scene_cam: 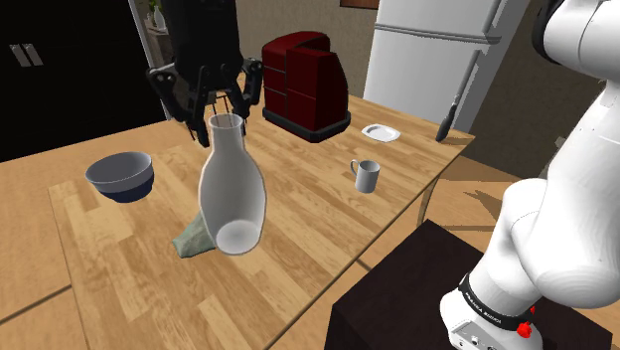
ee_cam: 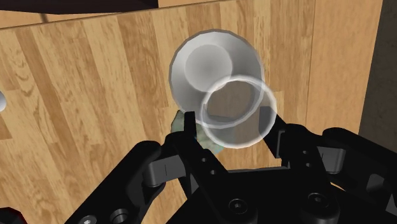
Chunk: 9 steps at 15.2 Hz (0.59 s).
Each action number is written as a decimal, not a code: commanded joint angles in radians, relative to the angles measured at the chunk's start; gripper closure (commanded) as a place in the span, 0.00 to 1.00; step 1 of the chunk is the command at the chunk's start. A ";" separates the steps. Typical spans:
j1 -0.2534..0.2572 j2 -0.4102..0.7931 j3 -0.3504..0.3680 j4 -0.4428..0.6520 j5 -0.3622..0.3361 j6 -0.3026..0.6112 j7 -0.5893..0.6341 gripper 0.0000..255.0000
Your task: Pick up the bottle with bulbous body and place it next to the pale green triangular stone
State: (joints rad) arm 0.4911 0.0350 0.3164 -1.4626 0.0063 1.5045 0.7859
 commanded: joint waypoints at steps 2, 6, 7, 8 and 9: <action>-0.003 -0.017 -0.002 -0.066 0.005 0.051 -0.005 1.00; -0.004 -0.033 -0.004 -0.139 0.010 0.109 -0.009 1.00; -0.005 -0.036 -0.004 -0.157 0.011 0.123 -0.010 1.00; -0.005 -0.039 -0.004 -0.174 0.012 0.137 -0.011 1.00; -0.005 -0.042 -0.004 -0.190 0.013 0.151 -0.011 1.00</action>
State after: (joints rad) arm 0.4865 -0.0023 0.3126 -1.6342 0.0180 1.6405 0.7761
